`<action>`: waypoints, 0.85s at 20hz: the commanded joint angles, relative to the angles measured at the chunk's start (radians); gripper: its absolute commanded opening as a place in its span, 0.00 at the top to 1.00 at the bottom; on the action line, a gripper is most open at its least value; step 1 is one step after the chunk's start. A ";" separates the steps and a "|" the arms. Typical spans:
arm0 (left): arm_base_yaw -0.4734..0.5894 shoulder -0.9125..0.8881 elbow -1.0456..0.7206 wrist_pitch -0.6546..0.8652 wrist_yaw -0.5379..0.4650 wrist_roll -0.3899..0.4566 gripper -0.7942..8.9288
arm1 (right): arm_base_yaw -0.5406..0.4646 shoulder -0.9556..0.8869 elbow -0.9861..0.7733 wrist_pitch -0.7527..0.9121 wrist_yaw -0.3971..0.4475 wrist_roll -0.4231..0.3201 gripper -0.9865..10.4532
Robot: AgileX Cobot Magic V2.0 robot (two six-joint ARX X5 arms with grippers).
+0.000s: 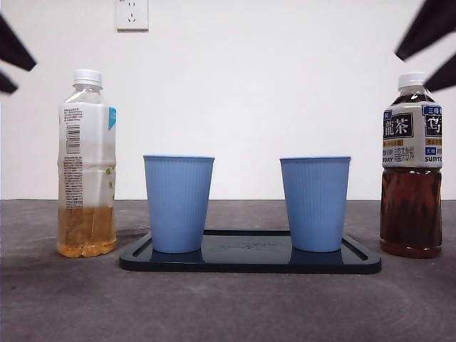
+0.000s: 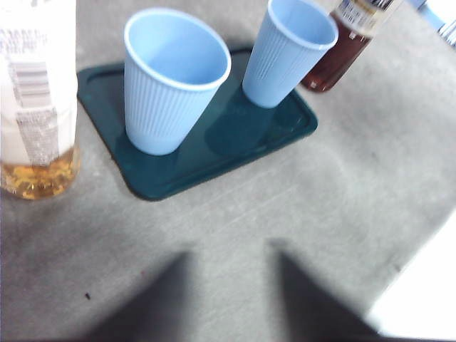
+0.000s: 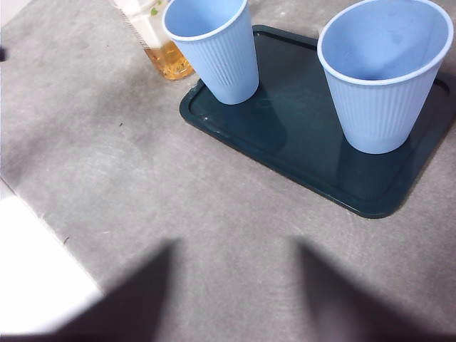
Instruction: Pour the drink into the cup
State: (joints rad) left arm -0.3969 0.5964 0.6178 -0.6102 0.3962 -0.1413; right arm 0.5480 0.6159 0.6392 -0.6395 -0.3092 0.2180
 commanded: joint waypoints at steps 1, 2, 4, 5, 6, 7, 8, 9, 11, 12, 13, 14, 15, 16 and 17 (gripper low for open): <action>-0.003 -0.004 0.015 0.005 0.005 -0.004 0.91 | 0.006 0.004 0.016 0.011 0.013 0.006 0.91; -0.003 -0.004 0.015 0.005 0.005 -0.003 0.91 | 0.006 0.004 0.016 0.012 0.028 0.006 0.91; -0.003 -0.004 0.015 0.003 0.005 -0.004 0.91 | 0.006 0.003 0.016 0.019 0.034 0.007 0.91; -0.003 -0.004 0.015 0.004 0.005 -0.003 0.91 | 0.006 0.003 0.016 0.018 0.033 0.011 0.91; -0.003 -0.004 0.015 0.004 0.005 -0.003 0.91 | 0.006 0.003 0.016 0.018 0.032 0.010 0.91; -0.003 -0.004 0.015 0.004 0.005 -0.003 0.91 | 0.006 0.002 0.016 0.018 0.029 0.010 0.91; -0.003 -0.004 0.015 0.004 0.005 -0.003 0.91 | 0.006 0.002 0.016 0.018 0.029 0.010 0.91; -0.003 -0.004 0.015 0.004 0.005 -0.004 0.91 | 0.006 0.002 0.016 0.018 0.029 0.010 0.91; -0.003 -0.004 0.015 0.004 0.005 -0.003 0.91 | 0.006 0.002 0.016 0.018 0.029 0.010 0.91; -0.003 -0.004 0.015 0.004 0.005 -0.003 0.91 | 0.006 0.002 0.016 0.018 0.029 0.010 0.91; -0.003 -0.004 0.015 0.004 0.005 -0.003 0.91 | 0.006 0.002 0.016 0.018 0.029 0.010 0.91; -0.003 -0.004 0.015 0.004 0.005 -0.003 0.91 | 0.006 0.002 0.016 0.018 0.029 0.010 0.91; -0.003 -0.004 0.015 0.004 0.005 -0.003 0.91 | 0.006 0.002 0.016 0.018 0.029 0.010 0.91; -0.003 -0.004 0.015 0.004 0.005 -0.003 0.91 | 0.006 0.002 0.016 0.018 0.029 0.010 0.91; -0.003 -0.005 0.015 0.004 0.005 -0.003 0.91 | 0.006 0.002 0.016 0.018 0.029 0.010 0.91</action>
State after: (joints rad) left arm -0.3969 0.5877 0.6178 -0.6106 0.3962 -0.1444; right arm 0.5480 0.6159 0.6392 -0.6319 -0.2802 0.2180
